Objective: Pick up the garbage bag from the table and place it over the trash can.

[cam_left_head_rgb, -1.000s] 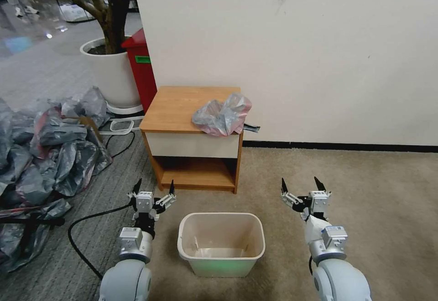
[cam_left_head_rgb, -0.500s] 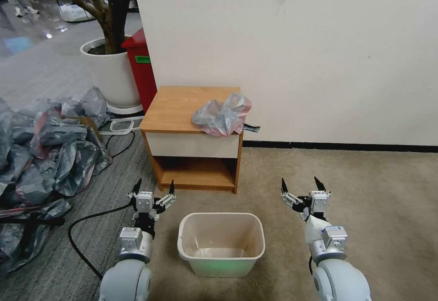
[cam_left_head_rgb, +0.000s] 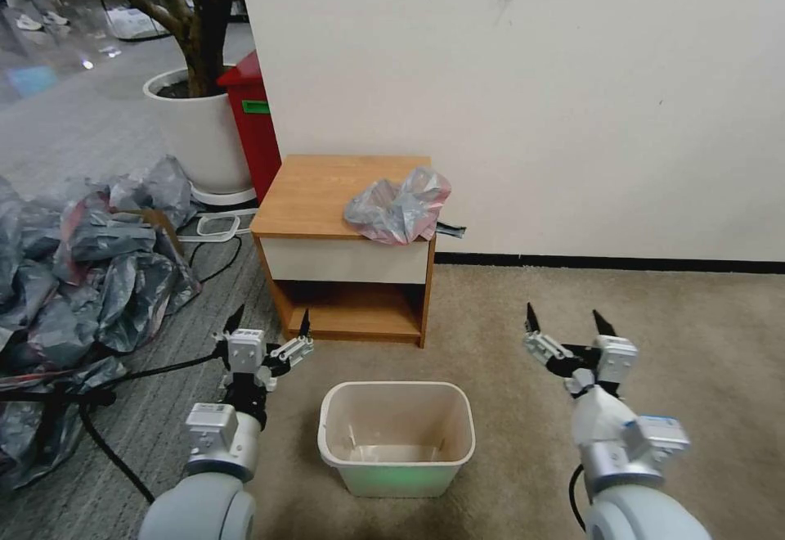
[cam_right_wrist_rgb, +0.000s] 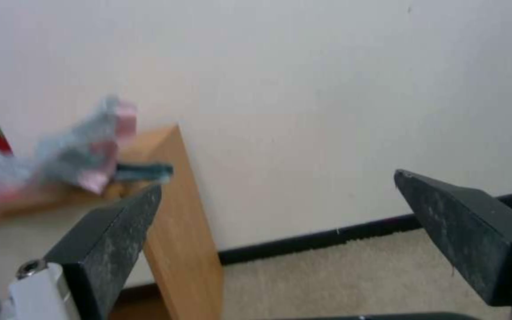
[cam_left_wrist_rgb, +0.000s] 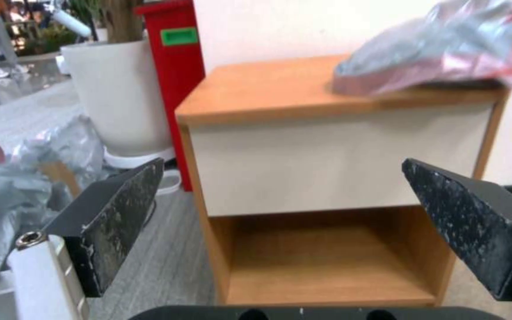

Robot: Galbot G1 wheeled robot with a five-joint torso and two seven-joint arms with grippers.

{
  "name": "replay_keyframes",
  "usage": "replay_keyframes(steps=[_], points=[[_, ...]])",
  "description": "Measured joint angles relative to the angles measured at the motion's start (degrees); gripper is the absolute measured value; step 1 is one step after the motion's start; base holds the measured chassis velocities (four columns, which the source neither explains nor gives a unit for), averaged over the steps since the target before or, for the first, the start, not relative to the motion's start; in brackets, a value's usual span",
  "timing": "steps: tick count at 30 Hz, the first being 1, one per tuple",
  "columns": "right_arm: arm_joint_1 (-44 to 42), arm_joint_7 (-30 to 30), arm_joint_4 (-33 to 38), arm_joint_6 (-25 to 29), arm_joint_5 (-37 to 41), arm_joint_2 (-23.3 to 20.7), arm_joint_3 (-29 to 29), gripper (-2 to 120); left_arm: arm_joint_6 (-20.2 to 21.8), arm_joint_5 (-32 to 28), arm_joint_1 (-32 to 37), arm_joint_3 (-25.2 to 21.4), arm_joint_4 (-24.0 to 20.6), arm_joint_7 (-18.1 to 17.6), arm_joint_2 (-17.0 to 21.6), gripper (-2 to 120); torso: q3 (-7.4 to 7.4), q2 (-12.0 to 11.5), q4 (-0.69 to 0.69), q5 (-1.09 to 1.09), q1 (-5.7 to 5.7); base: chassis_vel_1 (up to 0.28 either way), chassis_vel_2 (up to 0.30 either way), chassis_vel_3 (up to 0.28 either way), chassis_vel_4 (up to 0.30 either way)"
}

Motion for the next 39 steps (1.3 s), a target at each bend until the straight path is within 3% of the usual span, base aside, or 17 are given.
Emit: replay_keyframes(steps=[2, 4, 6, 10, 14, 15, 17, 18, 22, 28, 32, 34, 39], points=[[-0.2, 0.3, 0.0, 0.0, 0.6, 0.0, -0.4, 100, 0.5, 0.0, 0.2, 0.0, -0.6, 0.0, 0.1, 100, 0.00, 0.0, -0.02, 0.06, 0.00, 0.000, 0.000, 0.000, 0.000], [-0.2, 0.4, -0.2, 0.3, 1.1, -0.1, -0.5, 100, 1.8, 0.0, 0.8, -0.1, -2.2, 0.0, 0.3, 100, 0.01, 0.0, 0.00, -0.03, 0.00, 0.000, 0.000, 0.000, 0.000], [0.2, 0.4, -1.0, 0.6, 2.0, -0.4, -0.6, 100, 5.0, 0.0, 2.3, -0.5, -5.6, -0.2, 0.9, 100, 0.00, 0.0, 0.00, 0.04, 0.00, 0.000, 0.000, 0.000, 0.000], [1.1, 0.4, -2.1, 1.2, 4.2, -0.8, -0.6, 100, 7.8, -0.2, 3.7, -1.1, -6.2, -0.4, 1.5, 100, 0.01, 0.0, 0.00, 0.02, 0.00, 0.000, 0.000, 0.000, 0.000], [6.5, 2.0, -5.1, 0.2, 16.0, -1.8, -1.3, 100, 8.2, -1.6, 4.2, -1.6, -6.3, -0.6, 2.0, 100, 0.01, 0.0, 0.00, 0.02, 0.00, 0.000, 0.000, 0.000, 0.000], [6.5, 2.0, -5.1, 0.2, 16.0, -1.8, -1.3, 100, 8.2, -1.6, 4.2, -1.6, -6.3, -0.6, 2.0, 100, 0.01, 0.0, 0.00, 0.02, 0.00, 0.000, 0.000, 0.000, 0.000], [10.9, 4.2, -7.0, -0.9, 24.3, -2.1, -1.6, 100, 8.2, -2.3, 4.4, -1.6, -6.2, -0.6, 2.0, 100, 0.01, 0.0, 0.01, 0.02, 0.00, 0.000, 0.000, 0.000, 0.000], [10.9, 4.2, -7.0, -0.9, 24.3, -2.1, -1.6, 100, 8.2, -2.3, 4.4, -1.6, -6.2, -0.6, 2.0, 100, 0.01, 0.0, 0.01, 0.02, 0.00, 0.000, 0.000, 0.000, 0.000], [18.1, 8.0, -10.7, -2.3, 39.4, -2.6, -3.5, 100, 8.1, -2.5, 5.2, -1.7, -6.0, -0.6, 2.0, 100, 0.01, 0.0, 0.01, 0.01, 0.00, 0.000, 0.000, 0.000, 0.000], [22.6, 8.4, -15.4, -2.3, 45.9, -1.4, -5.5, 100, 7.9, -3.4, 5.7, -2.6, -5.8, -0.6, 2.8, 100, 0.01, 0.0, 0.00, 0.01, 0.00, 0.000, 0.000, 0.000, 0.000], [26.3, 9.1, -19.1, -2.2, 54.4, -0.6, -6.2, 100, 7.7, -3.8, 6.4, -2.7, -5.8, -0.6, 3.0, 100, 0.01, 0.0, 0.00, 0.02, 0.00, 0.000, 0.000, 0.000, 0.000], [30.0, 10.7, -22.1, -2.2, 62.3, -0.3, -6.5, 100, 7.2, -3.8, 7.0, -2.6, -5.8, -0.6, 3.0, 100, 0.01, 0.0, 0.00, 0.01, 0.00, 0.000, 0.000, 0.000, 0.000], [35.2, 12.7, -27.0, -2.3, 68.4, -0.2, -7.1, 99, 6.6, -3.7, 7.4, -2.6, -5.7, -0.5, 3.1, 100, 0.02, 0.0, -0.01, 0.02, 0.00, 0.000, 0.000, 0.000, 0.000]])
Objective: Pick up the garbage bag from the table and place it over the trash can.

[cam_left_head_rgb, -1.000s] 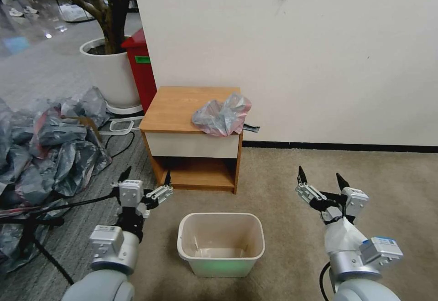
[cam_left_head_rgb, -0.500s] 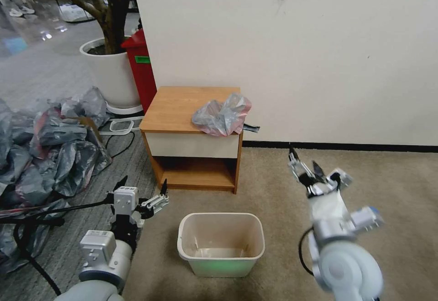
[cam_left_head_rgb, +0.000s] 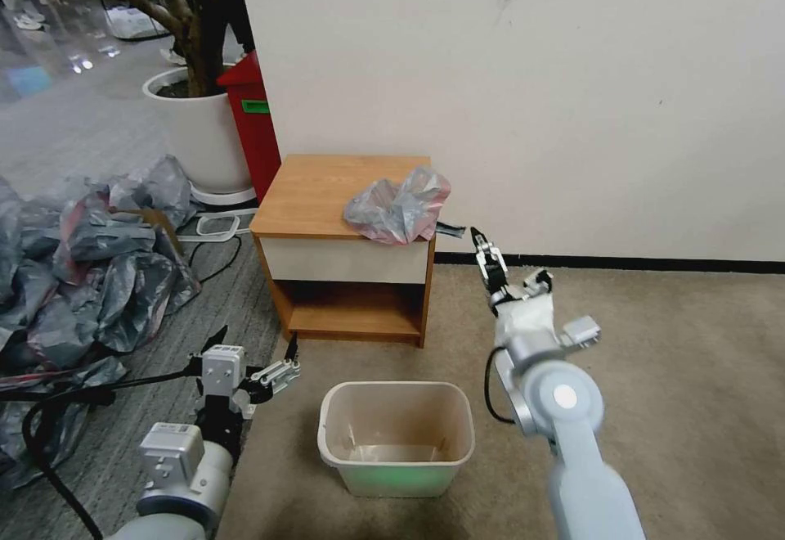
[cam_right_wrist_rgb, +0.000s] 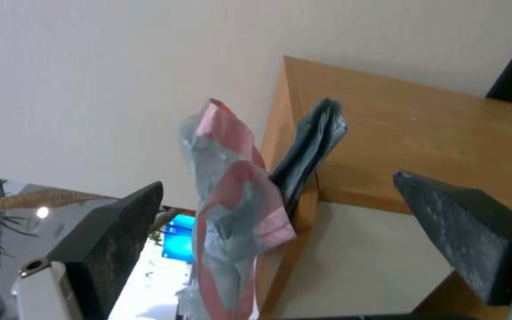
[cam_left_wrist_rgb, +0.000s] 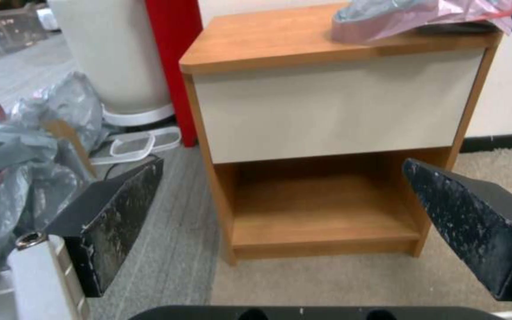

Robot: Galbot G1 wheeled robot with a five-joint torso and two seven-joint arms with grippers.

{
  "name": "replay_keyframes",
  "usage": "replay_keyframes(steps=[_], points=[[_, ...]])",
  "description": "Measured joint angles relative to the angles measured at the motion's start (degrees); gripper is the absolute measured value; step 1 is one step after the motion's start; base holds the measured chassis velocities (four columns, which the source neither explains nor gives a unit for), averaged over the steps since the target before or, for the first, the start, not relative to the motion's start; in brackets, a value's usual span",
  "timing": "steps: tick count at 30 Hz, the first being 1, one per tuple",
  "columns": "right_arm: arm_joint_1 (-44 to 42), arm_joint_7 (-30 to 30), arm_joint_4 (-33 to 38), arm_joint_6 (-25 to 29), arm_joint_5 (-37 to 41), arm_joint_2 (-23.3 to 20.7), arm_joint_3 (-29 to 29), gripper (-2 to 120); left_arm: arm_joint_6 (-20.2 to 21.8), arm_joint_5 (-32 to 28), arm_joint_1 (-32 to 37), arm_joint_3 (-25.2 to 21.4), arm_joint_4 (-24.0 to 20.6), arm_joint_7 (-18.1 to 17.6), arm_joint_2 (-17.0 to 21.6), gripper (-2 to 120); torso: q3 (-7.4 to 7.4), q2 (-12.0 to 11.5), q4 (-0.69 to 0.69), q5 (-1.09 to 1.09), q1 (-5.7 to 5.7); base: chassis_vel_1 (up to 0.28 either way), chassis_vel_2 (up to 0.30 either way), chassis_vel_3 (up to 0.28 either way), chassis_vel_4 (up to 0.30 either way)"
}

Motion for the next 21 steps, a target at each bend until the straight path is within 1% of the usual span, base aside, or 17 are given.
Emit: replay_keyframes(steps=[2, 6, 11, 14, 15, 18, 20, 21], points=[[1.1, 0.3, -1.0, -0.1, 0.5, 0.2, -0.1, 99, 0.0, 0.0, 0.0, 0.0, 0.0, 0.0, 0.0, 100, 0.00, 0.0, 0.00, 0.00, 0.00, 0.000, 0.000, 0.000, 0.000], [6.0, 2.3, -4.4, -0.2, 4.1, 1.0, -0.2, 99, 0.0, 0.1, 0.2, 0.1, 0.0, 0.1, -0.4, 100, 0.00, 0.0, 0.00, 0.00, 0.00, 0.000, 0.000, 0.000, 0.000], [8.7, 3.5, -6.4, -0.1, 5.9, 1.7, 0.0, 99, 0.0, 0.2, 0.2, 0.1, 0.1, 0.1, -0.5, 100, 0.00, 0.0, 0.00, 0.00, 0.00, 0.000, 0.000, 0.000, 0.000], [10.1, 4.2, -8.2, 0.2, 6.1, 1.8, 0.1, 93, -0.1, 0.2, 0.1, 0.2, 0.1, 0.1, -0.5, 100, -0.01, 0.0, 0.00, 0.00, 0.00, 0.000, 0.000, 0.000, 0.000], [10.1, 4.2, -8.2, 0.2, 6.1, 1.8, 0.1, 93, -0.1, 0.2, 0.1, 0.2, 0.1, 0.1, -0.5, 100, -0.01, 0.0, 0.00, 0.00, 0.00, 0.000, 0.000, 0.000, 0.000], [10.7, 4.5, -9.0, 0.3, 5.9, 1.9, 0.3, 87, -0.1, 0.2, -0.1, 0.4, 0.1, 0.2, -0.6, 100, -0.01, 0.0, 0.00, 0.00, 0.00, 0.000, 0.000, 0.000, 0.000], [10.7, 4.5, -9.1, 0.3, 5.8, 1.9, 0.2, 86, -0.1, 0.2, -0.1, 0.4, 0.1, 0.2, -0.6, 100, 0.00, 0.0, 0.00, 0.00, 0.00, 0.000, 0.000, 0.000, 0.000], [10.8, 4.6, -9.4, 0.3, 5.7, 1.9, 0.2, 84, -0.1, 0.2, -0.1, 0.4, 0.1, 0.3, -0.7, 100, -0.01, 0.0, 0.00, 0.00, 0.00, 0.000, 0.000, 0.000, 0.000]])
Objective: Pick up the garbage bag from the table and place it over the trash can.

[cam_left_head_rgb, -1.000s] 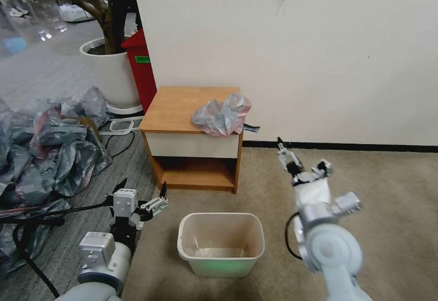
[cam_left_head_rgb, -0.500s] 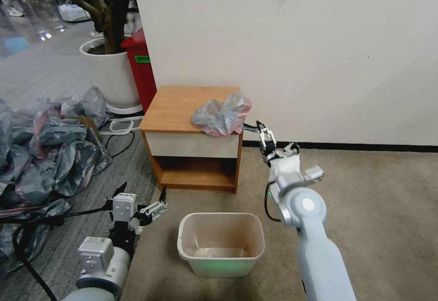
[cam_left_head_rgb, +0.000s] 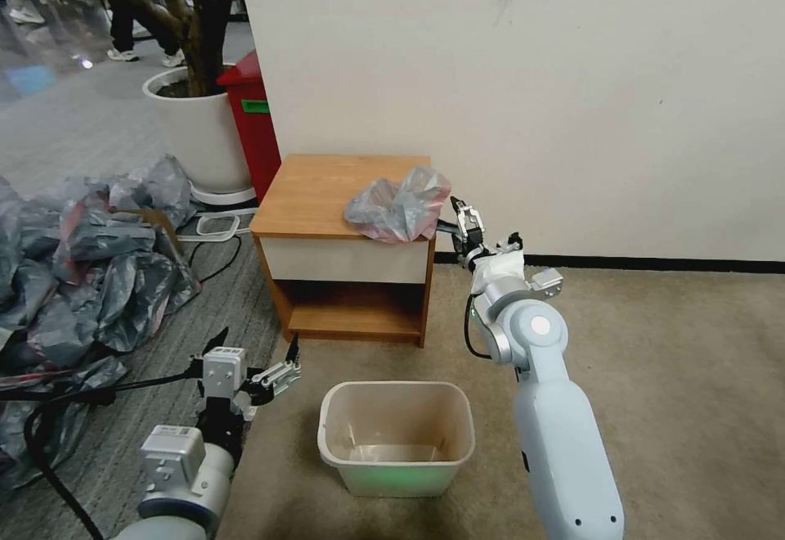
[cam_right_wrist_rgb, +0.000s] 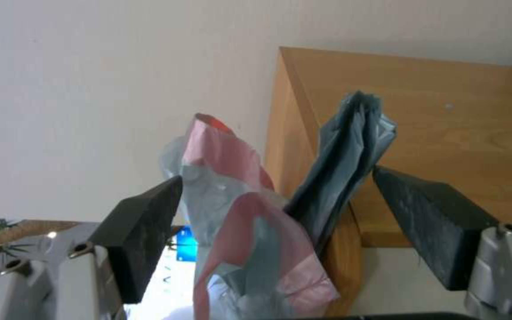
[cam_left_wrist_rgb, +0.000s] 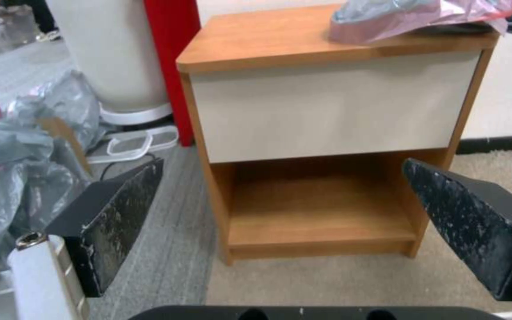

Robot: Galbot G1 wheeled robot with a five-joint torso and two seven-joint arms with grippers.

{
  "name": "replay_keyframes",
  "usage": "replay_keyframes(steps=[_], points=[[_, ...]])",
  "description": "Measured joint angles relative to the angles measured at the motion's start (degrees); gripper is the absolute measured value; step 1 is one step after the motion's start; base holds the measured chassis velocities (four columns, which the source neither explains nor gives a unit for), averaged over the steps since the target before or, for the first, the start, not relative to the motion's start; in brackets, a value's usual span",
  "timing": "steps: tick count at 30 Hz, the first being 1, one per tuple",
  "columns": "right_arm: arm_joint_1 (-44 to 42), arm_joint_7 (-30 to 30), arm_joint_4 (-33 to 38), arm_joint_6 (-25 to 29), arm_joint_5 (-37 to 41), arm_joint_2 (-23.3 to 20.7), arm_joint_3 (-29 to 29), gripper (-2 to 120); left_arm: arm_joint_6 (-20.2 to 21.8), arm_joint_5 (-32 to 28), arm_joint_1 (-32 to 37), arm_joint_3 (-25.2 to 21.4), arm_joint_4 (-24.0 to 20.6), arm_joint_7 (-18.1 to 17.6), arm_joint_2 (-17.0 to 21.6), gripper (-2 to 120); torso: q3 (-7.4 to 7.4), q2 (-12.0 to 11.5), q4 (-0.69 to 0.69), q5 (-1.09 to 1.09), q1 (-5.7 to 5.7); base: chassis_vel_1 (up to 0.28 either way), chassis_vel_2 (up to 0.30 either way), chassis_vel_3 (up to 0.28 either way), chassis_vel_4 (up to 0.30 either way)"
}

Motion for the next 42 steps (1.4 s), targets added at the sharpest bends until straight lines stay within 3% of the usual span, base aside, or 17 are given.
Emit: replay_keyframes(steps=[5, 16, 29, 36, 42], points=[[-0.6, 0.6, -0.2, -0.1, -0.4, 0.0, 0.0, 77, 0.0, 0.2, 0.0, 0.2, 0.0, 0.2, -0.2, 100, 0.00, 0.0, 0.00, 0.00, 0.00, 0.000, 0.000, 0.000, 0.000], [1.2, 0.6, -3.4, 0.5, -1.8, 0.1, 0.4, 75, -0.1, 0.5, 0.0, 0.3, 0.0, 0.5, -0.3, 100, 0.00, 0.0, 0.00, 0.00, 0.00, 0.000, 0.000, 0.000, 0.000], [2.0, 0.4, -4.5, 1.0, -1.9, 0.0, 0.2, 34, -0.3, 0.7, -0.1, 0.5, 0.0, 0.7, -0.3, 100, 0.00, 0.0, 0.00, 0.00, -0.01, 0.000, 0.000, 0.000, 0.000], [1.8, 0.4, -4.1, 1.0, -2.3, 0.0, -0.3, 4, -1.0, 1.0, -0.2, 0.3, 0.0, 0.7, -0.3, 100, 0.00, 0.0, 0.00, 0.00, 0.00, 0.000, 0.000, 0.000, 0.000], [1.2, 0.7, -2.0, 1.1, -2.2, 0.0, -1.1, 0, -1.7, 1.9, -0.5, 0.2, 0.0, 0.7, -0.5, 100, 0.00, 0.0, 0.00, 0.00, -0.01, 0.000, 0.000, 0.000, 0.000]])
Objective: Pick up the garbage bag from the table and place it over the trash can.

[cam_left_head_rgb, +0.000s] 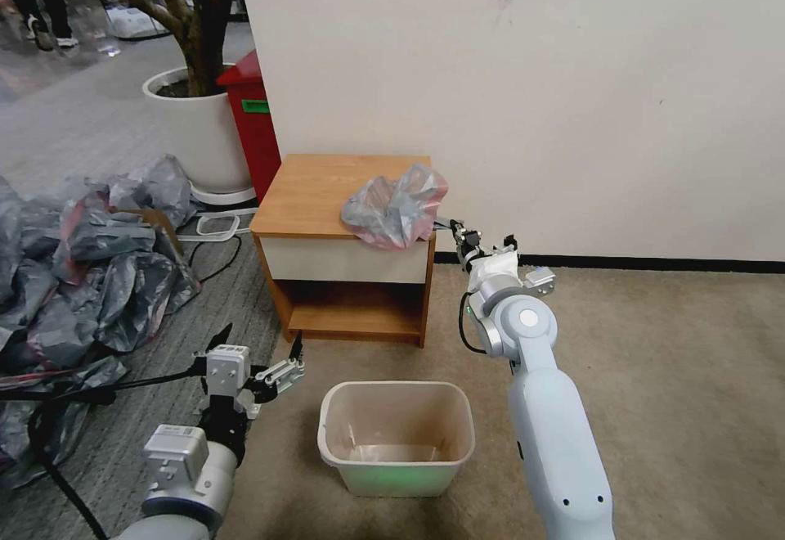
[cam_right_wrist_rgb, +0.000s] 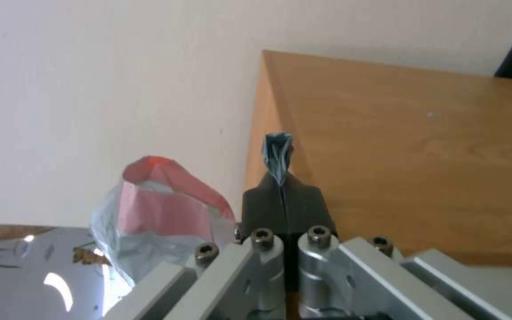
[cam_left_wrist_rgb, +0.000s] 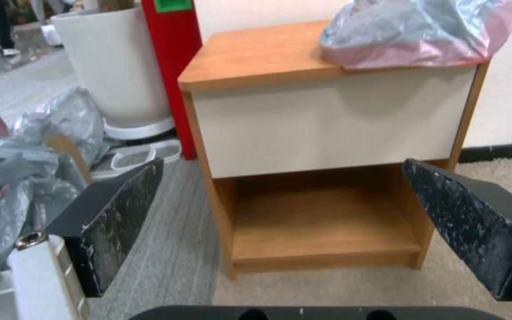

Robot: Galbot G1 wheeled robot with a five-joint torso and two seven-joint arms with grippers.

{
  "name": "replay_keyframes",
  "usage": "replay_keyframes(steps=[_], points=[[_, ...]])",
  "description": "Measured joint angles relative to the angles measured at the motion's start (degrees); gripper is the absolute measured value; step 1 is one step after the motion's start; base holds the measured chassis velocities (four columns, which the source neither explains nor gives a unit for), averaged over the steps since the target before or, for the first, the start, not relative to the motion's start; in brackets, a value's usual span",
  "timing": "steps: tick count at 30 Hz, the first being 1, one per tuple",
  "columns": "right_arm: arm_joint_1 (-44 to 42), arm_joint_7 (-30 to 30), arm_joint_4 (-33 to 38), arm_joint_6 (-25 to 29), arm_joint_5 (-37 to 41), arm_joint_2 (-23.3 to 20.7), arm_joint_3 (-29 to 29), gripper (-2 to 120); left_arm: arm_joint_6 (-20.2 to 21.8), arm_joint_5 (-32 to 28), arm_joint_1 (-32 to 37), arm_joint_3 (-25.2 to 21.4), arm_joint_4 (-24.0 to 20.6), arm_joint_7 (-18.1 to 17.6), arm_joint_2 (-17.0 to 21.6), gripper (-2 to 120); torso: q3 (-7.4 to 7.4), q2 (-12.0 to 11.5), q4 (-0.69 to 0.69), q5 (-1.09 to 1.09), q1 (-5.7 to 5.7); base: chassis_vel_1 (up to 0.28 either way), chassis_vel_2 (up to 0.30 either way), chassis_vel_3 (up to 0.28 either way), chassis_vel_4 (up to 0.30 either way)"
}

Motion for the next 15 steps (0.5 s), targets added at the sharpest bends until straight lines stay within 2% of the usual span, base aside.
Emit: replay_keyframes(steps=[8, 15], points=[[-4.6, 4.9, 8.1, 1.1, 2.3, -0.8, -3.0, 0, -0.3, 0.0, -1.0, 0.5, 0.0, 0.0, 0.0, 100, 0.00, 0.0, 0.01, 0.00, 0.00, 0.000, 0.000, 0.000, 0.000], [-14.3, 10.9, 21.2, 1.2, 2.5, -2.8, -9.2, 0, -0.5, -0.6, -1.9, 0.4, 0.0, -0.1, 0.3, 100, -0.01, 0.0, 0.00, 0.00, 0.00, 0.000, 0.000, 0.000, 0.000]])
